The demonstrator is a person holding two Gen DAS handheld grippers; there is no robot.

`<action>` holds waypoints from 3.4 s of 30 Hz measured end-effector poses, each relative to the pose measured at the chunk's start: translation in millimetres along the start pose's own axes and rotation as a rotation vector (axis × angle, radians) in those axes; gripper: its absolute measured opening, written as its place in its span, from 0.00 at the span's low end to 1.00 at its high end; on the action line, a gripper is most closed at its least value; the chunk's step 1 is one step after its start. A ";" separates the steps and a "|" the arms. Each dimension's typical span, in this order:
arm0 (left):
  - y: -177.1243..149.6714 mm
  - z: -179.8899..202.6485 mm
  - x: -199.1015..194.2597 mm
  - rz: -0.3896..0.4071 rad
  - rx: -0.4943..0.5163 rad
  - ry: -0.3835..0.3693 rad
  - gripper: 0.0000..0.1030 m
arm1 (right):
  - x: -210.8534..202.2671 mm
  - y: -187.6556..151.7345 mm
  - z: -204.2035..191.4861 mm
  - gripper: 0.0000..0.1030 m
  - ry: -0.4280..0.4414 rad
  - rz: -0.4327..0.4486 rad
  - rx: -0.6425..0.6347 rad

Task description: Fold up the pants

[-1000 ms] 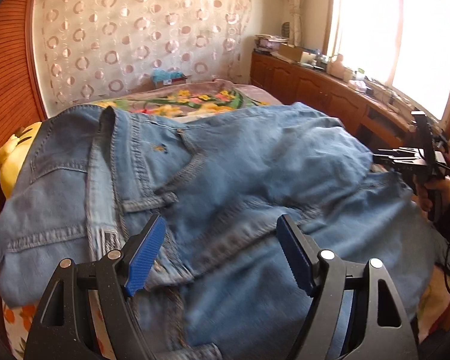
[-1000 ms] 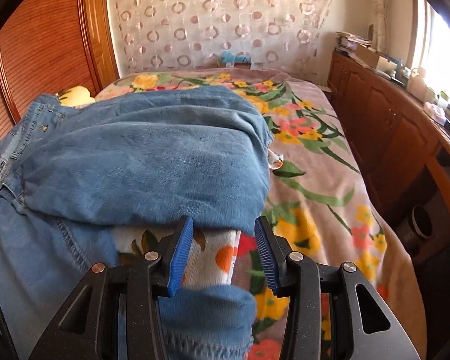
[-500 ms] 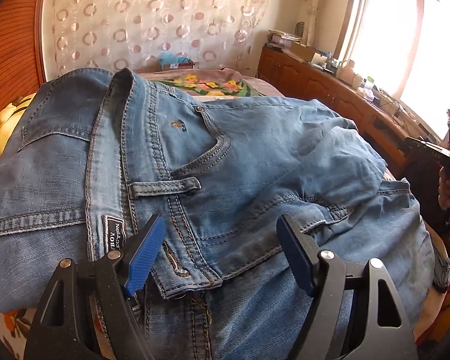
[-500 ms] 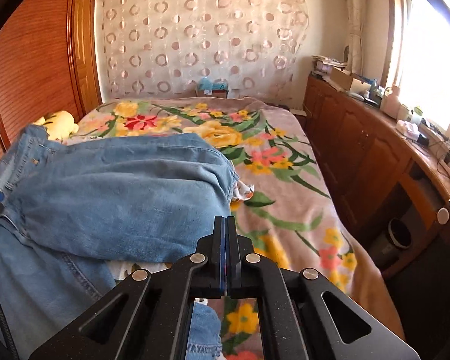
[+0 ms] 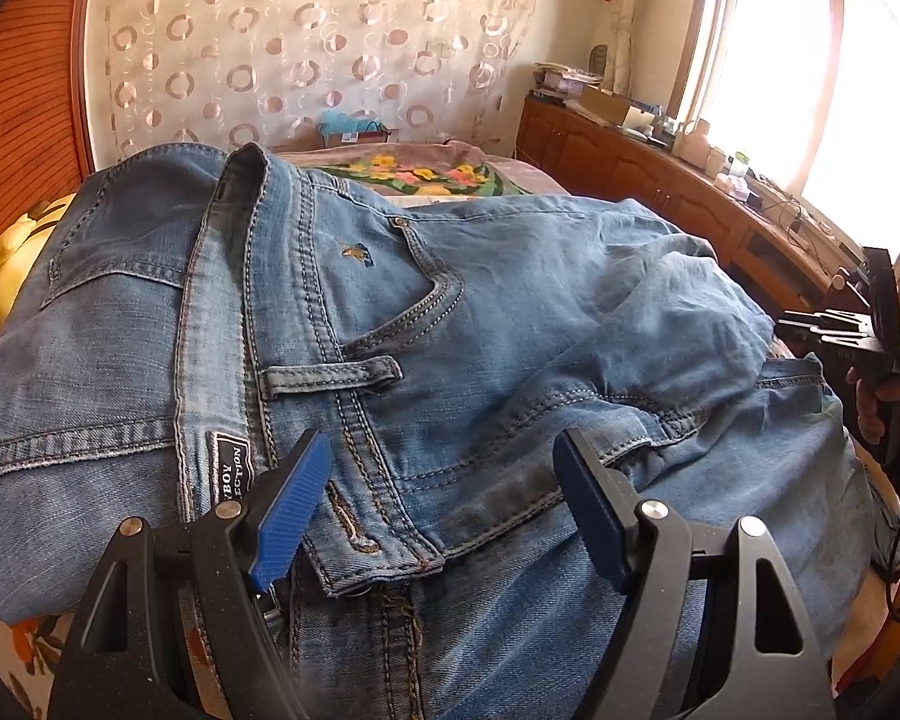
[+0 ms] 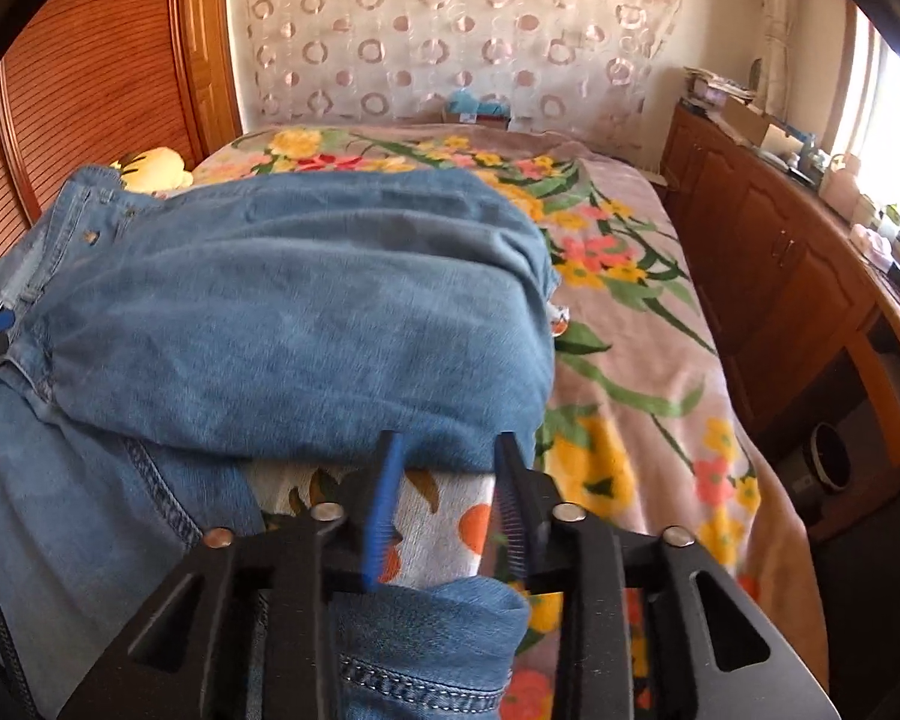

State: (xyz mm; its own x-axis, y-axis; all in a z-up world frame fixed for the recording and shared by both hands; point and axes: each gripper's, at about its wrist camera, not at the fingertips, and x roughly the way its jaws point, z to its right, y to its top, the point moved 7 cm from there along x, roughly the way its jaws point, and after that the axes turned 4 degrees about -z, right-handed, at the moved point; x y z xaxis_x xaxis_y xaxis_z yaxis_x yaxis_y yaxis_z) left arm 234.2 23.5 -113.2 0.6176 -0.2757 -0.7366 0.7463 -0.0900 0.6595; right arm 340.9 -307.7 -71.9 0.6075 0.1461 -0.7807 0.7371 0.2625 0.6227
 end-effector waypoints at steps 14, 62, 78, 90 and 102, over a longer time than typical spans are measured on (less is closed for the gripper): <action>-0.6 -0.3 1.6 -0.011 0.005 0.004 0.75 | 14.3 20.1 1.4 0.12 -0.087 0.039 -0.011; -35.5 16.3 -94.5 0.116 0.062 0.107 0.83 | -98.2 -149.2 -66.2 0.47 0.004 0.179 0.100; -90.5 11.4 -110.4 0.028 0.071 0.114 0.83 | -109.1 -169.3 -74.2 0.62 0.040 0.138 0.092; -155.8 -12.5 -131.7 -0.036 0.022 0.087 0.76 | -116.9 -207.8 -48.8 0.62 -0.035 0.014 0.114; -180.0 9.3 -124.8 -0.083 0.018 -0.020 0.45 | -122.9 -215.3 -50.7 0.62 -0.055 -0.037 0.080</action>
State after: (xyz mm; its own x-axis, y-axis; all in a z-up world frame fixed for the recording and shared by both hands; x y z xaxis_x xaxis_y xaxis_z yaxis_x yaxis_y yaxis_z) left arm 20.5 65.2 -138.5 0.5490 -0.2853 -0.7856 0.7898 -0.1305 0.5993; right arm 92.6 -333.8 -112.7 0.5932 0.0849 -0.8006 0.7792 0.1897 0.5974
